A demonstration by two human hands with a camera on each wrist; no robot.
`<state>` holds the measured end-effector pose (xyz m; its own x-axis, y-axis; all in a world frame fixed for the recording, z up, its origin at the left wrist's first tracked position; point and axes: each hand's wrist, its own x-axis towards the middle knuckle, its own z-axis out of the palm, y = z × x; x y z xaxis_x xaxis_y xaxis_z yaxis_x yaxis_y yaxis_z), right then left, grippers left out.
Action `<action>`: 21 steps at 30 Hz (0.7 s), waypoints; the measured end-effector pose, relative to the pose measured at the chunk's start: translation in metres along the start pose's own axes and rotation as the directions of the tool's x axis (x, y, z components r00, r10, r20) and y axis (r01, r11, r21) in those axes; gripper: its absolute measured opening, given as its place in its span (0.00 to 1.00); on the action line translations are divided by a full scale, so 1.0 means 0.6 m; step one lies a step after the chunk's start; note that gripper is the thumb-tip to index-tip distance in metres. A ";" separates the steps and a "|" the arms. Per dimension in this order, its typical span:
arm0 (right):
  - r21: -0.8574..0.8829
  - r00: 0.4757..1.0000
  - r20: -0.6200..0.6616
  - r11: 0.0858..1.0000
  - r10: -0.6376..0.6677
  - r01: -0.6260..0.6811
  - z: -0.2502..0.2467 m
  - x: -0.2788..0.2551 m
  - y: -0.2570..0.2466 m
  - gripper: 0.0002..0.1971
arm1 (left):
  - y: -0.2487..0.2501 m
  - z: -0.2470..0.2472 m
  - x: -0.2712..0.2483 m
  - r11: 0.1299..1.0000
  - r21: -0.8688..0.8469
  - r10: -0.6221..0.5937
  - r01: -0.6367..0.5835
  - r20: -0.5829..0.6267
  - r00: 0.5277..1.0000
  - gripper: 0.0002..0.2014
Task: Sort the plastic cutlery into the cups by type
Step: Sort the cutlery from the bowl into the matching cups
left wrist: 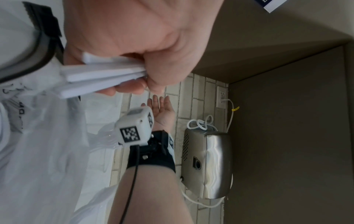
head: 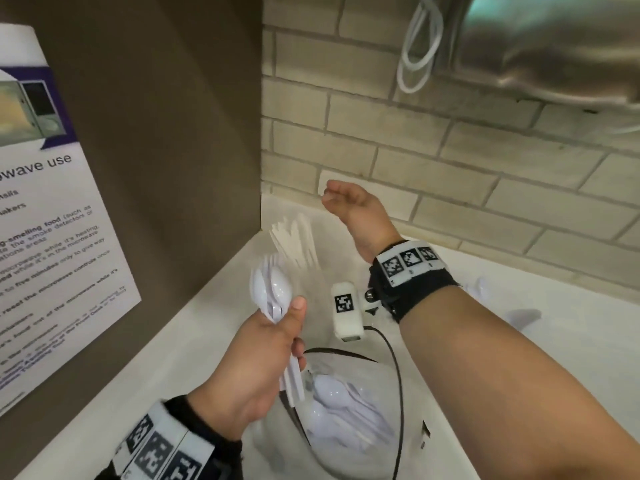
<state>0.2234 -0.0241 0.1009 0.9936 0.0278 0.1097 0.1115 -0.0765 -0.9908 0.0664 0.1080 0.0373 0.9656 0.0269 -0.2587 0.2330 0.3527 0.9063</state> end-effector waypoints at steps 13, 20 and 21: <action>-0.425 0.980 0.053 0.884 -0.192 0.196 -0.103 -0.258 -0.098 0.07 | 0.017 0.065 -0.024 0.995 -0.046 -0.024 0.086 0.736 0.677 0.28; -0.468 0.955 0.062 0.836 -0.291 0.285 -0.124 -0.285 -0.091 0.07 | 0.004 0.090 -0.020 0.992 0.072 0.017 -0.108 0.754 0.656 0.36; -0.463 0.950 0.042 0.837 -0.310 0.293 -0.124 -0.285 -0.090 0.09 | 0.002 0.091 -0.020 0.981 0.107 0.031 -0.160 0.731 0.681 0.32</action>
<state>0.0491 -0.0990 0.1414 0.9083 0.0916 0.4081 0.3936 -0.5170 -0.7601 0.0616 0.0569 0.0599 0.7497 -0.6547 0.0966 0.0864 0.2415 0.9665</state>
